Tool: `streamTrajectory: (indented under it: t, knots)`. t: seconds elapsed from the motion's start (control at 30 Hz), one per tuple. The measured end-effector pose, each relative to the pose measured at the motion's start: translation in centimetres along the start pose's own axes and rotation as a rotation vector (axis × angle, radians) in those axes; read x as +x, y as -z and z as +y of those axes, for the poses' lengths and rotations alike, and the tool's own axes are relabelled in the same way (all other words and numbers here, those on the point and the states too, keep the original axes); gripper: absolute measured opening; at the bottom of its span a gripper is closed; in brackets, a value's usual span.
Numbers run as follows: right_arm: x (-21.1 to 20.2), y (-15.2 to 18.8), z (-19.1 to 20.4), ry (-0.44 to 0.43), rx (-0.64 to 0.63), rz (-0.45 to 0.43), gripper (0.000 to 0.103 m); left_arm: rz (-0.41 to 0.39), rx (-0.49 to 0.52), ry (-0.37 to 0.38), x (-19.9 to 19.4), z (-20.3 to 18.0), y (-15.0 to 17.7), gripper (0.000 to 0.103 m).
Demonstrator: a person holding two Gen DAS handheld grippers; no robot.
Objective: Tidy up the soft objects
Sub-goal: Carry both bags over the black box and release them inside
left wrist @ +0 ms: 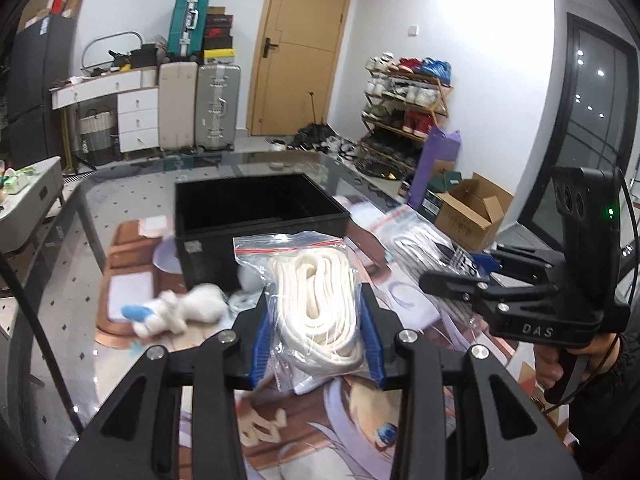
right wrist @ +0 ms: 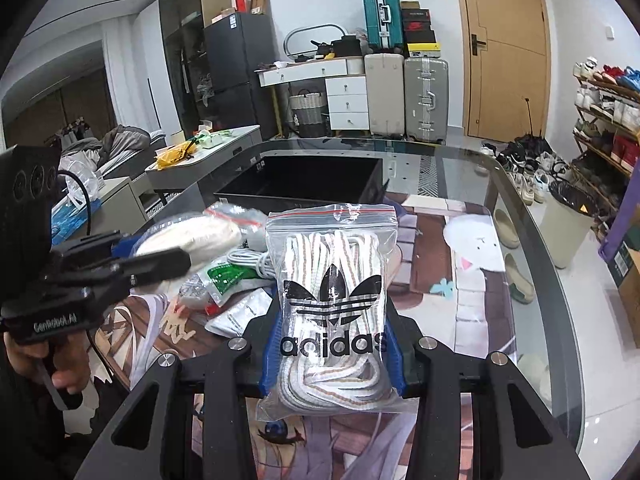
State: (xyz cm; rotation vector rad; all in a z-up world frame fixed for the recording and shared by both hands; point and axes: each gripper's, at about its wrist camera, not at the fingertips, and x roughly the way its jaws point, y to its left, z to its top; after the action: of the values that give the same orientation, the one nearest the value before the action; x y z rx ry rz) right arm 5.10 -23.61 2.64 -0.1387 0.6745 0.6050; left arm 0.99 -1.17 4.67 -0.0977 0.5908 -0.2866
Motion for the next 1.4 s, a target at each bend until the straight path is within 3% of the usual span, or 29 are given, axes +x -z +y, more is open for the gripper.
streamTrajectory:
  t: [0.4,0.97,1.4]
  knots:
    - [2.6,-3.9,0.2,-0.006,-0.038,0.016,0.043,-0.055,-0.002,-0.056,1.5,2.5,-3.1,0.038]
    - [7.0,-9.0,0.1,-0.004,-0.081,0.039,0.043,-0.05,-0.049,-0.094,5.3,5.9,-5.7,0.038]
    - [11.5,-11.6,0.2,0.001,-0.153,0.103,0.043,-0.021,-0.046,-0.119,8.6,6.7,-6.6,0.038]
